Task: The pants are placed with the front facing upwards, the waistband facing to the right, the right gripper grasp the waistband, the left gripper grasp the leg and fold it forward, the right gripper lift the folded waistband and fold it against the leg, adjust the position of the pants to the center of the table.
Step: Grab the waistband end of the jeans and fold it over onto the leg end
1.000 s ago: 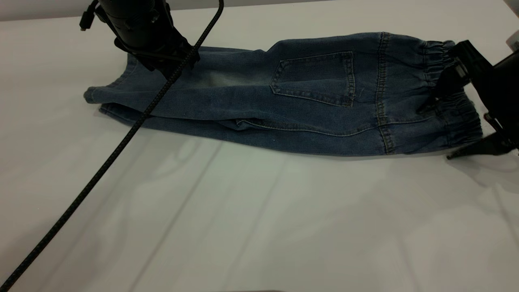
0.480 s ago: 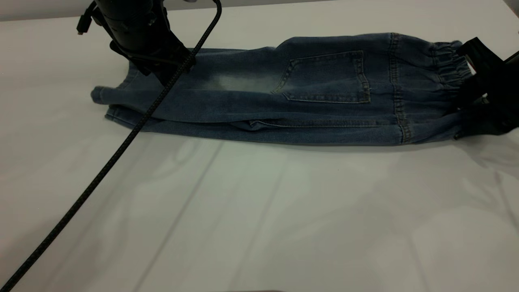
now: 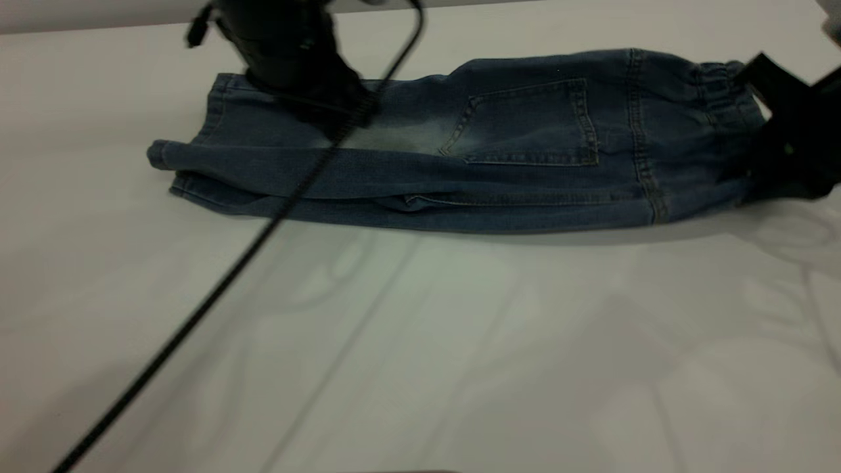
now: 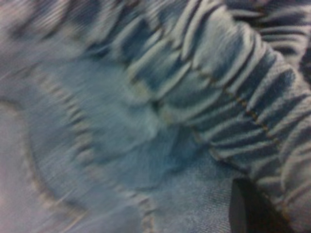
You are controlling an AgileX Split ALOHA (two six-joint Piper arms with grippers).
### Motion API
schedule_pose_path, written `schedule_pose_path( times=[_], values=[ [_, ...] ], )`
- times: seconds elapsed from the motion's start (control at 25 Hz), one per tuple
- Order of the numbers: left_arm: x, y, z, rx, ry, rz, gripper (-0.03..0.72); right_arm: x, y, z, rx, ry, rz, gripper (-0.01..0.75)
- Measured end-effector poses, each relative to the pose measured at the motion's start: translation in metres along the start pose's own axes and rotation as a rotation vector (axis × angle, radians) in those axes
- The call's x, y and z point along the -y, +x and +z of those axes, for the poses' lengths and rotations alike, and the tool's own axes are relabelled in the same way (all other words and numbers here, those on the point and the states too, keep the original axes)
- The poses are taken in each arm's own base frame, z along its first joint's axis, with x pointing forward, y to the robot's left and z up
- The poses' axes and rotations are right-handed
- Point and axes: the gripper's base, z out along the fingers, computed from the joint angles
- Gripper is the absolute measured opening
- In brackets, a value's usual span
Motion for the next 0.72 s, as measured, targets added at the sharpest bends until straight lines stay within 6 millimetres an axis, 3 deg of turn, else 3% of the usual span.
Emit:
schedule_pose_path(
  times=[0.32,0.56,0.72],
  values=[
    [0.06,0.01,0.032,-0.023,0.081,0.085,0.317,-0.047,-0.008,-0.058,0.164,-0.194,-0.229,0.111],
    [0.1,0.005,0.028,0.023,0.131,0.143,0.317,-0.067,-0.002,-0.083,0.172,-0.329,-0.297,0.111],
    [0.113,0.004,0.027,0.037,0.149,0.143,0.317,-0.075,0.002,-0.093,0.173,-0.386,-0.375,0.111]
  ],
)
